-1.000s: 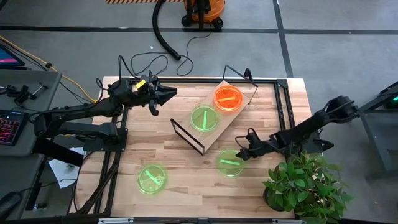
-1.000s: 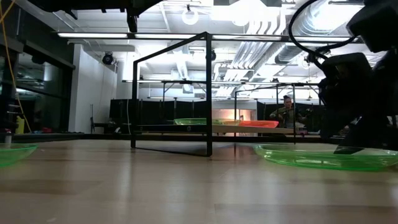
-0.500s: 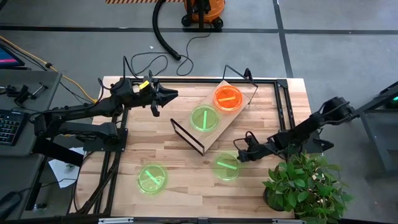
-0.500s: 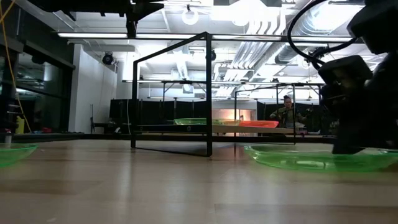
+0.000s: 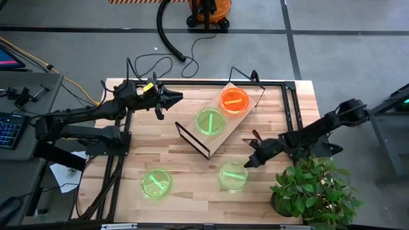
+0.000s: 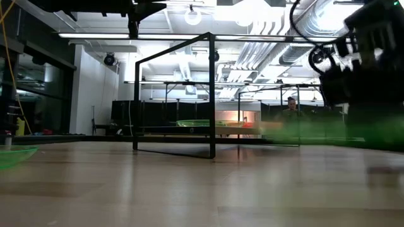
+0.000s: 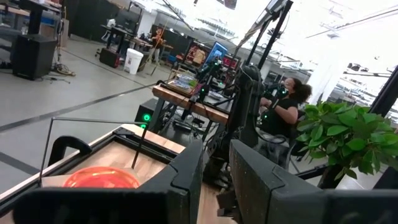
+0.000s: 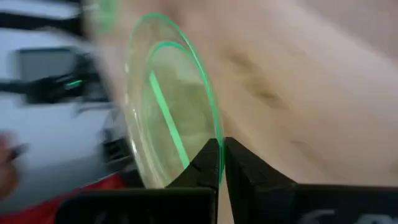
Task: Place and stack plates onto a shelf
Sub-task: Stack the right green plate on top of the green plate on the shelf
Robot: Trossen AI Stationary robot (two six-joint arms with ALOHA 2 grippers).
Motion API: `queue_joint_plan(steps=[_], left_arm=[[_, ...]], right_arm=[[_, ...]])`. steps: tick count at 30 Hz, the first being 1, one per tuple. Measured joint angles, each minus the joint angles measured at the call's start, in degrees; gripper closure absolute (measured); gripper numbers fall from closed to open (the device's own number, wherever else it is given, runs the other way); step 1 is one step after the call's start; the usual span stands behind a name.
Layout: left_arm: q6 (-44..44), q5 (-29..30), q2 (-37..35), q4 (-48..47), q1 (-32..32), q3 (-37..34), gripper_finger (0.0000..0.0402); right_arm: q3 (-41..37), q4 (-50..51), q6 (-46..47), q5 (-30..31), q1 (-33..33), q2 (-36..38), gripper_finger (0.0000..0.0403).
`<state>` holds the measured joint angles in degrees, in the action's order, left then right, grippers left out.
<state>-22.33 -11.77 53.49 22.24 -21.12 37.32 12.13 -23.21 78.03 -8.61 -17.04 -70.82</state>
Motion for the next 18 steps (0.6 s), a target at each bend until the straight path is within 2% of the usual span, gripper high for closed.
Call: queue_joint_plan(steps=[4, 9, 13, 18], left_arm=[[0.0, 0.0, 0.0, 0.01, 0.0, 0.0, 0.033], [0.0, 0.0, 0.0, 0.02, 0.0, 0.0, 0.033], [-0.01, 0.0, 0.0, 0.95, 0.0, 0.0, 0.033], [0.0, 0.32, 0.0, 5.48, -0.02, 0.0, 0.033]], right_arm=[[-3.13, -11.75, 0.02, -5.22, 1.95, 1.96, 0.0403], [-6.38, -26.63, 1.71, -7.33, 2.44, 4.7, 0.0403], [-6.35, -26.75, 2.86, -3.86, 3.88, 7.98, 0.0403], [-3.24, -21.89, 0.26, 2.66, 9.55, 9.35, 0.0403]])
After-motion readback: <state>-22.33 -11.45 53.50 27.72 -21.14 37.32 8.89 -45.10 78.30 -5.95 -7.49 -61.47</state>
